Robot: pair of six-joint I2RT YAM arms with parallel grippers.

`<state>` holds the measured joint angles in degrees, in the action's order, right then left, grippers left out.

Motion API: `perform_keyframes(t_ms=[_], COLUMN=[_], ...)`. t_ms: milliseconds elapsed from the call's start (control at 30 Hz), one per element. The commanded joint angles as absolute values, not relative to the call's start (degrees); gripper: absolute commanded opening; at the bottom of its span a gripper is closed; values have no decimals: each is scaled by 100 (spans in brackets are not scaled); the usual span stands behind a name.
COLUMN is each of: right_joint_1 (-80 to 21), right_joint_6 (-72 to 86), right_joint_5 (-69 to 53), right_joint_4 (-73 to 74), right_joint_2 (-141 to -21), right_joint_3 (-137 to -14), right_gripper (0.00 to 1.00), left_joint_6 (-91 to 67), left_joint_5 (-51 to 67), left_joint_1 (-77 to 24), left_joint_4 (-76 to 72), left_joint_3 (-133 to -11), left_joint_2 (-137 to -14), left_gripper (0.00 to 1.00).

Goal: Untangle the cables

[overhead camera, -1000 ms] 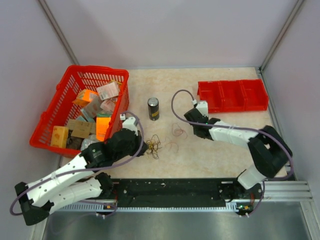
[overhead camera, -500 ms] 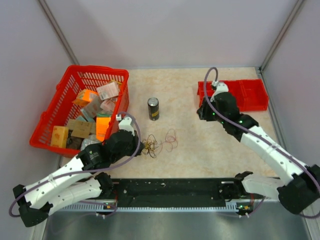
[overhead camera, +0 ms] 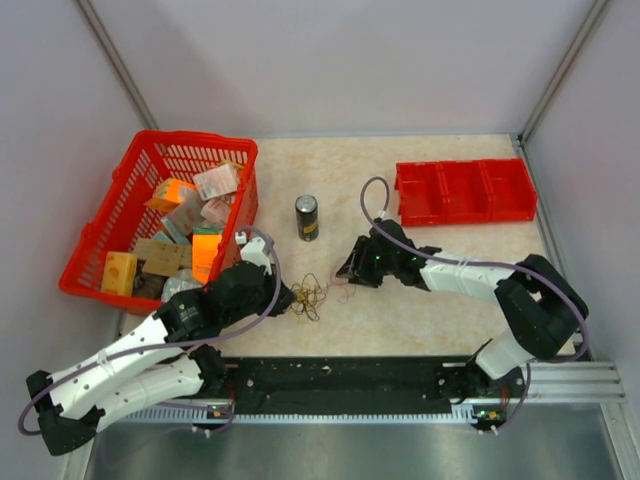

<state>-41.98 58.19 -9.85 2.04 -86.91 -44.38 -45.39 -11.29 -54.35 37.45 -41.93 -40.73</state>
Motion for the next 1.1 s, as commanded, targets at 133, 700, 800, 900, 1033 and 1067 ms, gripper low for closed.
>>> perform_keyframes(t_ms=[133, 700, 800, 900, 1033, 1067], right_joint_1=[-4289, -4281, -4018, -3474, -2403, -2104], right_joint_6=[6635, 6839, 6427, 5917, 5039, 4732], right_joint_5=[-949, -1354, -1231, -1098, -1204, -1169], right_joint_4=[-720, -1461, -1003, -239, 718, 912], right_joint_2=[-9236, -9713, -9169, -8388, -7297, -7017], right_joint_3=[-4561, -4552, -4570, -4492, -4307, -4272], right_gripper=[41, 11, 0, 0, 0, 0], left_joint_6=[-4702, -4632, -4746, -4956, -5045, -5045], left_joint_5=[-677, -843, -1027, -1484, -2274, -2450], left_joint_1=[-5423, -5423, -5423, -5423, -5423, -5423], left_joint_4=[3357, 3621, 3849, 4296, 4990, 5131], left_joint_3=[-4131, -4140, -4114, -4130, -4306, -4394], left_joint_2=[-4166, -4052, -3938, -3754, -3385, -3271], left_gripper=[0, 0, 0, 0, 0, 0])
